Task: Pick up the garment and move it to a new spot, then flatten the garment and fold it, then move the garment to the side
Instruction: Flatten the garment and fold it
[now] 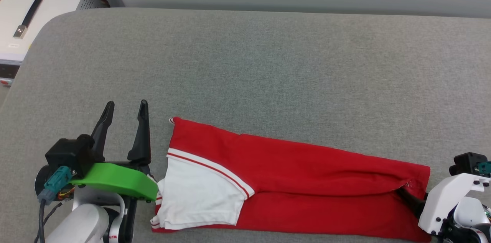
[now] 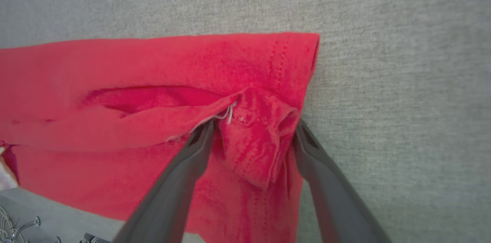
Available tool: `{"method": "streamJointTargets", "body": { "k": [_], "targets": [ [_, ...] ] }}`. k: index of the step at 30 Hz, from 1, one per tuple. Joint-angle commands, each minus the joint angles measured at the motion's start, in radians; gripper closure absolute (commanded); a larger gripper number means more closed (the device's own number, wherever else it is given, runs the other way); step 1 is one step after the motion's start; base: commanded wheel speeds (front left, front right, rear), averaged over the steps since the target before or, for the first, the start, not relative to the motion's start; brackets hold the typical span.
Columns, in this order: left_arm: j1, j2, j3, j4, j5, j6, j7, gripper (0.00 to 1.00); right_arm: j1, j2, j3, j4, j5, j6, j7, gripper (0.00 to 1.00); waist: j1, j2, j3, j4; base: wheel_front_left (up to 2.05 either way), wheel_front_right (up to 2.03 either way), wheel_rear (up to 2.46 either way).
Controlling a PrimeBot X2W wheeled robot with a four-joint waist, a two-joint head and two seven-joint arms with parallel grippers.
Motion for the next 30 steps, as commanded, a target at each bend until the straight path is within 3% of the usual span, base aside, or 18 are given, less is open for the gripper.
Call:
{"method": "streamJointTargets", "body": {
  "k": [1, 3, 4, 5, 6, 7, 20, 30],
  "targets": [
    [0.008, -0.01, 0.01, -0.005, 0.018, 0.003, -0.006, 0.0, -0.009, 0.007, 0.014, 0.016, 0.005, -0.001, 0.009, 0.0, 0.0, 0.0, 0.029, 0.023, 0.0, 0.0, 0.0],
    [0.017, -0.017, 0.018, -0.005, 0.028, 0.0, -0.006, 0.0, -0.006, 0.013, 0.036, 0.038, 0.007, -0.001, 0.023, 0.0, 0.0, 0.0, 0.033, 0.025, 0.0, 0.0, 0.0],
    [0.02, -0.02, 0.022, -0.005, 0.031, -0.002, -0.006, 0.0, -0.005, 0.016, 0.043, 0.047, 0.01, -0.001, 0.03, 0.13, 0.0, 0.0, 0.035, 0.025, 0.0, 0.0, 0.0],
    [0.022, -0.024, 0.026, -0.006, 0.035, -0.005, -0.006, 0.0, -0.004, 0.019, 0.051, 0.056, 0.012, -0.001, 0.038, 0.55, 0.0, 0.0, 0.038, 0.025, 0.0, 0.0, 0.0],
    [0.025, -0.027, 0.03, -0.005, 0.039, -0.008, -0.006, 0.0, -0.004, 0.019, 0.059, 0.062, 0.012, -0.001, 0.041, 0.82, 0.0, 0.0, 0.04, 0.025, 0.0, 0.0, 0.0],
    [0.026, -0.029, 0.033, -0.004, 0.042, -0.01, -0.006, 0.0, -0.005, 0.02, 0.063, 0.066, 0.014, -0.001, 0.043, 1.0, 0.0, 0.0, 0.041, 0.025, 0.0, 0.0, 0.0],
    [0.051, -0.017, 0.038, 0.01, 0.074, -0.008, -0.002, 0.0, -0.05, -0.029, 0.036, 0.038, -0.005, -0.001, 0.01, 1.0, 0.0, 0.0, -0.013, -0.024, 0.0, 0.0, 0.0],
    [0.066, -0.005, 0.015, -0.004, 0.084, 0.0, 0.021, 0.0, -0.046, -0.08, -0.132, 0.044, -0.029, -0.001, 0.035, 1.0, 0.0, 0.0, -0.058, -0.063, 0.0, 0.0, 0.0]
  ]
}}
